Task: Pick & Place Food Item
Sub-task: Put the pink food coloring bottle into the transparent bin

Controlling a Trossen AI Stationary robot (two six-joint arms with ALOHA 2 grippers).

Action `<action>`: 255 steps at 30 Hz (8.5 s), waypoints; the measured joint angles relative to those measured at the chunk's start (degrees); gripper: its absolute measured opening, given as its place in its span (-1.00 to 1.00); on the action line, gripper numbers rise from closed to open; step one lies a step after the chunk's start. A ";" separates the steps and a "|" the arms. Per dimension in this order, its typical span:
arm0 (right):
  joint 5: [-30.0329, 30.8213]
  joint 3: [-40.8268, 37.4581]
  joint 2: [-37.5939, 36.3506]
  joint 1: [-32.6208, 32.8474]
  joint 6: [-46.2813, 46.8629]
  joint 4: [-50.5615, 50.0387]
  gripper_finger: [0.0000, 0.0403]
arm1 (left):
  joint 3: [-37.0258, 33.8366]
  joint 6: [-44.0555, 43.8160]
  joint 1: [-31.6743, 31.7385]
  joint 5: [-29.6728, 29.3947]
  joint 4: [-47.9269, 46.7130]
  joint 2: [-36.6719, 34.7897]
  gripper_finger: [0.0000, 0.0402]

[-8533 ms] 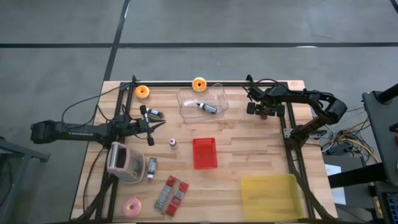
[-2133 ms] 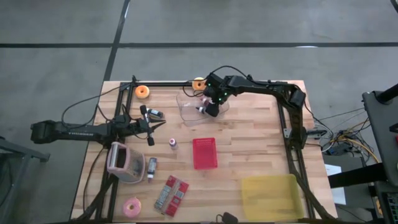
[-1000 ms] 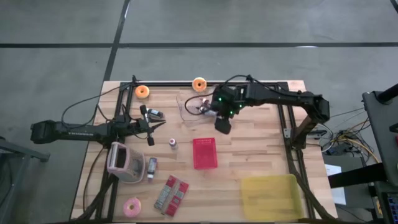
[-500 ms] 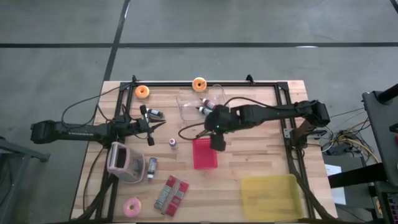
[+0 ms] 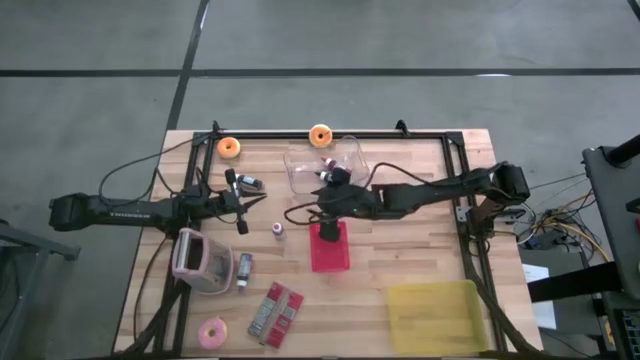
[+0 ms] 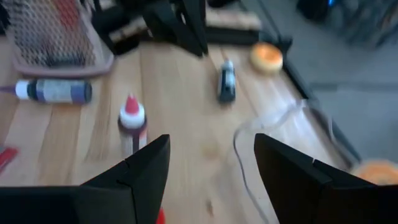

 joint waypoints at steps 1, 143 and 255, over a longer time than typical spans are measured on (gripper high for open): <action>-0.07 -1.39 0.00 0.02 -1.48 3.47 0.13 | 0.00 0.00 -0.02 0.02 0.00 0.00 -0.86; -15.14 6.59 30.40 -2.19 0.41 35.21 -0.41 | 0.02 -0.01 -0.02 0.00 -0.38 0.04 -0.86; -8.98 0.66 23.80 -19.79 13.44 31.87 -0.39 | 0.01 0.00 -0.01 0.01 -0.38 0.17 -0.86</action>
